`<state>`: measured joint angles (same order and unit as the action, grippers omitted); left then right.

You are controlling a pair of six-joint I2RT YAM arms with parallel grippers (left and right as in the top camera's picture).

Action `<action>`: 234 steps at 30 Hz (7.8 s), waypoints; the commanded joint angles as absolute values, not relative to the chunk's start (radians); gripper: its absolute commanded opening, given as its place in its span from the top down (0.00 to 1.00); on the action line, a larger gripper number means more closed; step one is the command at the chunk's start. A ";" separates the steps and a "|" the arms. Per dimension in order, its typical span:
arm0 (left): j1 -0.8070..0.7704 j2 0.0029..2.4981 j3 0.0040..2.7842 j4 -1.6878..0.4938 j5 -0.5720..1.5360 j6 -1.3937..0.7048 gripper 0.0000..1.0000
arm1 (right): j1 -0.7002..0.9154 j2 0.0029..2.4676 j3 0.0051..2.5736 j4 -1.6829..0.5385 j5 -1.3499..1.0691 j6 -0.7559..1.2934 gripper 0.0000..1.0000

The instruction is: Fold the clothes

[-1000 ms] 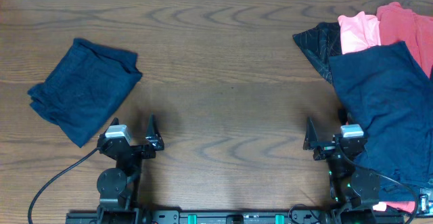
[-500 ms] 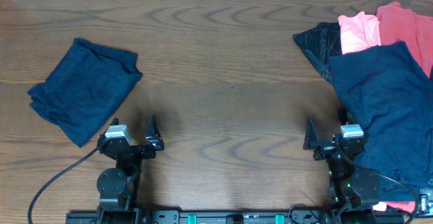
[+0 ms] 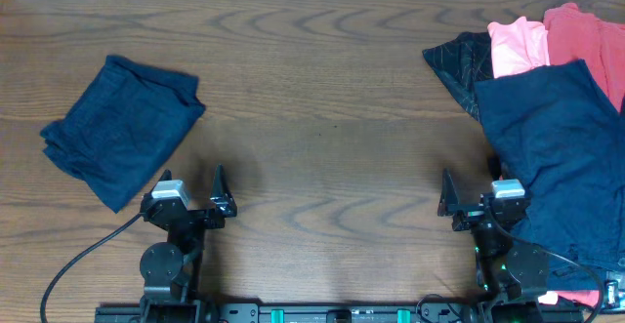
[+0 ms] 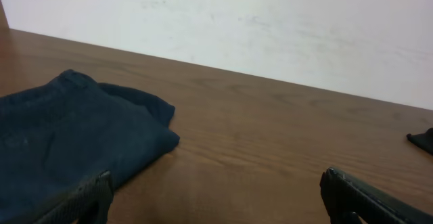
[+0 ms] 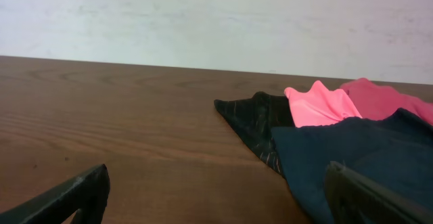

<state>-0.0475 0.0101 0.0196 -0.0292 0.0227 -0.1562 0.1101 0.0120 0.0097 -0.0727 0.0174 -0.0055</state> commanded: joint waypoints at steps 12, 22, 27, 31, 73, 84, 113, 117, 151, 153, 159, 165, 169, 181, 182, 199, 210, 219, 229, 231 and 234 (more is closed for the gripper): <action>-0.043 0.004 0.004 -0.070 0.007 -0.146 0.02 | 0.119 0.007 0.006 -0.073 0.019 -0.016 0.01; -0.043 0.004 0.004 -0.070 0.007 -0.146 0.02 | 0.119 0.007 0.005 -0.073 0.019 -0.016 0.01; -0.043 0.004 0.004 -0.070 0.007 -0.146 0.02 | 0.119 0.007 0.005 -0.073 0.019 -0.016 0.01; -0.043 0.004 0.004 -0.070 0.007 -0.146 0.02 | 0.119 0.007 0.006 -0.073 0.019 -0.016 0.01; -0.043 0.458 0.535 -0.539 0.150 -0.150 0.02 | 0.117 0.569 0.406 -0.227 0.001 0.080 0.01; -0.043 0.758 0.839 -0.859 0.150 -0.150 0.02 | 0.020 1.245 0.872 -0.587 -0.001 0.021 0.01; -0.043 0.881 0.838 -0.855 0.150 -0.151 0.02 | -0.106 1.693 0.897 -0.378 0.356 0.059 0.85; -0.043 0.881 0.838 -0.855 0.150 -0.150 0.02 | -0.106 1.692 0.909 -0.385 0.356 0.060 0.99; -0.043 0.881 0.838 -0.855 0.150 -0.151 0.02 | 0.238 1.487 1.169 -0.384 -0.482 0.275 0.96; -0.043 0.881 0.838 -0.855 0.150 -0.151 0.02 | 0.309 1.502 1.169 -0.377 -0.300 0.312 0.97; -0.043 0.881 0.838 -0.844 0.150 -0.151 0.02 | 0.481 1.597 1.169 -0.276 -0.220 0.369 0.98; -0.043 0.881 0.838 -0.839 0.150 -0.176 0.02 | 0.601 1.716 1.169 -0.033 -0.183 0.520 0.96; -0.043 0.881 0.838 -0.836 0.150 -0.244 0.02 | 0.626 1.734 1.169 0.000 -0.076 0.516 0.68; -0.065 0.942 0.806 -0.813 0.378 -0.368 0.02 | 0.342 1.590 1.169 -0.536 0.131 0.458 0.01; -0.073 0.959 0.806 -0.813 0.387 -0.378 0.02 | 0.315 1.580 1.169 -0.579 0.131 0.440 0.01; -0.419 1.425 0.806 -0.560 0.442 -0.654 0.02 | -0.060 1.548 1.169 -0.918 0.142 0.358 0.01; -0.682 1.656 0.806 -0.340 0.441 -0.842 0.01 | -0.112 1.548 1.169 -0.956 0.142 0.358 0.01; -0.809 1.739 0.806 -0.263 0.441 -0.884 0.91 | -0.112 1.548 1.169 -0.967 0.142 0.358 0.01; -0.527 1.596 0.883 -0.903 0.134 -0.574 0.94 | -0.112 1.548 1.169 -0.976 0.142 0.331 0.01; -0.400 1.540 0.954 -1.043 -0.008 -0.490 0.94 | -0.112 1.548 1.169 -0.976 0.139 0.331 0.01; -0.206 1.474 1.083 -1.129 -0.127 -0.414 0.94 | -0.112 1.548 1.169 -0.968 0.081 0.303 0.01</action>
